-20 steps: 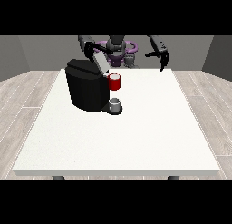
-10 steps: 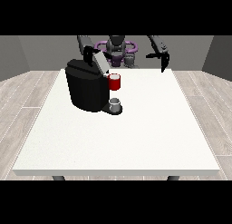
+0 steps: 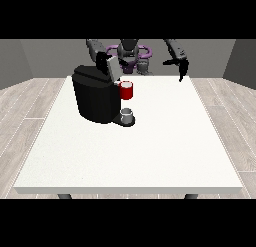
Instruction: Insert the coffee pod into the coffee machine and close the lid
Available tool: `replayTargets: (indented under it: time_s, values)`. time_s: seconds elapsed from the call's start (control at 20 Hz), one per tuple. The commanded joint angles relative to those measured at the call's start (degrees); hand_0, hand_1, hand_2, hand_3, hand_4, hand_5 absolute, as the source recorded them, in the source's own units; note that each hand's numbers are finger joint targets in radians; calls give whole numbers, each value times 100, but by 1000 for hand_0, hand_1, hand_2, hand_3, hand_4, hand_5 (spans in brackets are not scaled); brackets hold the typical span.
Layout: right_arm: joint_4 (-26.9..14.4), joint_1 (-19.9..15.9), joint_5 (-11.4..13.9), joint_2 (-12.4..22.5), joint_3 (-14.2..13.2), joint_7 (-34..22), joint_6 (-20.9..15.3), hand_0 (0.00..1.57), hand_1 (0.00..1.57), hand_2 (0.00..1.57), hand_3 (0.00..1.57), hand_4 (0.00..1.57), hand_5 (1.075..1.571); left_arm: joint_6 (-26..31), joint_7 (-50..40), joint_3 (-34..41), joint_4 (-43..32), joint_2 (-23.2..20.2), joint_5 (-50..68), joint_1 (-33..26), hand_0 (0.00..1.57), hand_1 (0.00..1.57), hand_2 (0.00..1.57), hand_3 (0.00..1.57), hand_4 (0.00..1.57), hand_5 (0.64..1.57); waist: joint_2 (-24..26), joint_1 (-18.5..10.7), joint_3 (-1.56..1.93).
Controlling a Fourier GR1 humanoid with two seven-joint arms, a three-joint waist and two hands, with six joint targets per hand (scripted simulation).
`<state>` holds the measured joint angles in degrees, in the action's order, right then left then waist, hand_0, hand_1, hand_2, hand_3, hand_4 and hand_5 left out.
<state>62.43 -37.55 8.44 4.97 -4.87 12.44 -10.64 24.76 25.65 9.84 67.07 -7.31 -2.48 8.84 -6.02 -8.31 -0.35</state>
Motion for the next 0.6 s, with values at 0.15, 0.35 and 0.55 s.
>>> replayTargets:
  time_s: [0.15,0.35,0.55]
  values:
    - [-281,-603,183,69,178,-214,105,0,0,0,0,364,1571,5,-47,189,-247,-107,203,317,0,0,0,0,350,1571,-173,-100,34]
    - [-124,-783,384,-249,462,-615,-229,0,0,0,0,442,1571,-129,377,-41,-487,37,-122,201,0,0,0,0,361,1571,-263,-176,30]
    - [-171,-909,612,-222,593,-905,-403,0,0,0,0,391,1571,267,-85,23,-433,-146,164,263,0,0,0,0,365,1571,0,-376,32]
